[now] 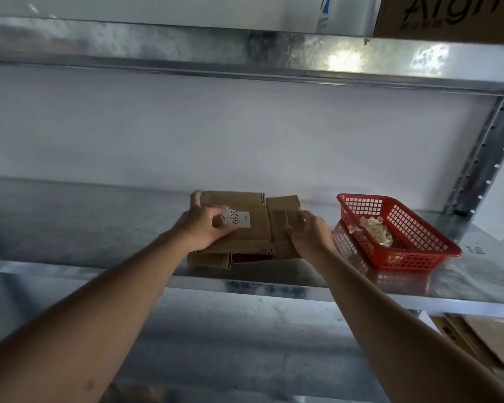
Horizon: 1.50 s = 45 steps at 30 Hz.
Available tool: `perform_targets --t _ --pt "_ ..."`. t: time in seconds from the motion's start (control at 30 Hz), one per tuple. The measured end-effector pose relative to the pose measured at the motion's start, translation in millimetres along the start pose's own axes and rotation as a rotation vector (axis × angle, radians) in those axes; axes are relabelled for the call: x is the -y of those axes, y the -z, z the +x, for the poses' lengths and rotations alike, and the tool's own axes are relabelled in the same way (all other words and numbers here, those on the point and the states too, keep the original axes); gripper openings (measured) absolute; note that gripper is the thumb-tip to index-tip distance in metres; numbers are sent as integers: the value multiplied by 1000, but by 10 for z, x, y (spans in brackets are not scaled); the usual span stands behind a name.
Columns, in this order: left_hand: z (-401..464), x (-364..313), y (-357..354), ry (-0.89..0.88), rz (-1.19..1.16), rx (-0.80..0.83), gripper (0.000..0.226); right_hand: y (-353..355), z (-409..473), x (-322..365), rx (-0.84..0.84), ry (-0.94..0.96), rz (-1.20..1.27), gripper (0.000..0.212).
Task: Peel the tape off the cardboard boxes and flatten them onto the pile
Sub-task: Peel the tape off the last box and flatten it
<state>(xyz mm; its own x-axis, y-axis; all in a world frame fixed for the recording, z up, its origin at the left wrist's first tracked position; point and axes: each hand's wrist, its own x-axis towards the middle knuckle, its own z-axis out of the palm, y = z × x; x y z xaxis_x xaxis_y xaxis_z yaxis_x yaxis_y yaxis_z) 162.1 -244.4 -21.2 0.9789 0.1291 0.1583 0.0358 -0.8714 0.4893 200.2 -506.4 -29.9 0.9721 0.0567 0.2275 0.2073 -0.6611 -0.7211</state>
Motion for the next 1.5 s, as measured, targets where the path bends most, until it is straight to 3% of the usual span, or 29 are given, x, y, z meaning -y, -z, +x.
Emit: perform_targets --t 0.17,0.3,0.5,0.7,0.9,1.0,1.13,1.27,1.5 --pt "33 111 -185 9 174 178 95 -10 -47 -15 79 46 -397 39" --pt "31 169 -311 -50 295 208 90 -67 -23 -49 190 15 -612 45" --pt "66 172 -375 -213 487 239 78 -265 63 -26 212 240 -435 42" --pt "57 204 -438 -174 395 287 89 -518 135 -96 422 266 -604 108" --pt "57 212 -467 -149 403 292 84 -596 160 -150 448 275 -658 118" --pt "52 185 -377 -139 387 342 87 -503 164 -165 451 280 -602 110" --pt "6 242 -264 -116 404 416 113 -371 136 -378 396 261 -638 97" --pt "-59 267 -349 -155 471 375 124 -381 96 -395 403 259 -658 91" --pt "-184 221 -381 0 343 256 126 -318 -170 -371 224 55 -702 72"
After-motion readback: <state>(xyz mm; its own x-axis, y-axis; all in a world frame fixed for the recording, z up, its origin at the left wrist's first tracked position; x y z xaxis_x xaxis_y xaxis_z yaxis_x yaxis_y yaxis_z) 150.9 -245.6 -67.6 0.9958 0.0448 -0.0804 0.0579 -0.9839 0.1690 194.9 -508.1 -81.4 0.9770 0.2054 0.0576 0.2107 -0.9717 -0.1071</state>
